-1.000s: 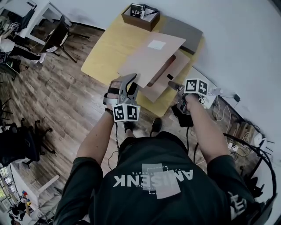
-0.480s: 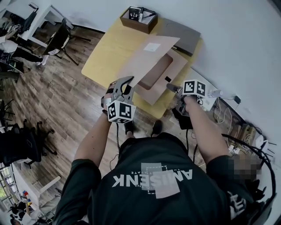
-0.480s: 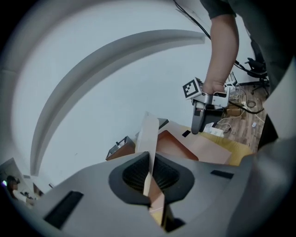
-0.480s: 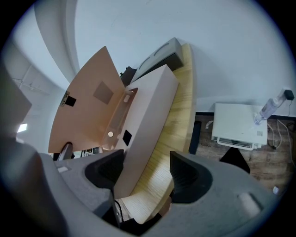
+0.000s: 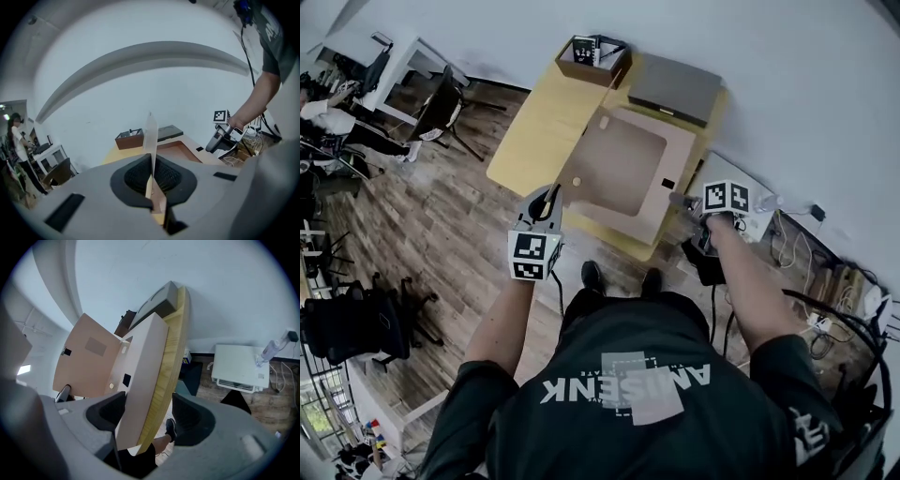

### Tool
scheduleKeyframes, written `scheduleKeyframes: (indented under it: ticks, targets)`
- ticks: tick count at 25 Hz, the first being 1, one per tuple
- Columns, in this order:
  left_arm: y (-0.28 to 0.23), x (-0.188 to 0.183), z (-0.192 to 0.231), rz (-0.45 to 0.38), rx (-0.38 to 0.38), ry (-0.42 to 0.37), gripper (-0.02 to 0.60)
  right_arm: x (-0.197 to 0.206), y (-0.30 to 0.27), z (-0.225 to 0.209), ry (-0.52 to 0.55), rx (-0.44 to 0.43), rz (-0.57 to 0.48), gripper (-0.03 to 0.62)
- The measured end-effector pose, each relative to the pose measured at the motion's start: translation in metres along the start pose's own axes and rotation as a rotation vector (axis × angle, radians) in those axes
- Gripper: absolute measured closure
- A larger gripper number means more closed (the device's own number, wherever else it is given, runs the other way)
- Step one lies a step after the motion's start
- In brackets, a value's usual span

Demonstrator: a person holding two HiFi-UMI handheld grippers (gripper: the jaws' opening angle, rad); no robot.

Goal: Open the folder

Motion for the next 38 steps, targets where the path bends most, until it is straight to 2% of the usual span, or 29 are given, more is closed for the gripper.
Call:
scheduleKeyframes:
  ticks: [6, 11, 22, 27, 38]
  targets:
    - [0.017, 0.024, 0.029, 0.012, -0.031, 0.155, 0.578, 0.001, 0.008, -0.002, 0.019, 0.020, -0.016, 0.290]
    - [0.014, 0.048, 0.067, 0.054, -0.058, 0.190, 0.578, 0.006, 0.012, -0.005, -0.032, 0.041, -0.040, 0.289]
    - [-0.005, 0.106, 0.138, 0.127, -0.047, 0.274, 0.549, 0.013, 0.017, 0.000, -0.119, 0.135, -0.111, 0.281]
    - [-0.019, 0.133, 0.156, 0.185, -0.050, 0.272, 0.517, 0.014, 0.019, 0.001, -0.142, 0.172, -0.128, 0.281]
    - [-0.056, 0.188, 0.174, 0.312, -0.070, 0.332, 0.476, 0.017, 0.019, 0.003, -0.194, 0.236, -0.169, 0.281]
Point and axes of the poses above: the fingertips, and each gripper's own axes: y backward along the fingers, z to its left, x out of its underside, the point moved 4 cm from there along y, backward along the fingers, and after that the axes turned 4 degrees about -y, right-handed, at the moved point
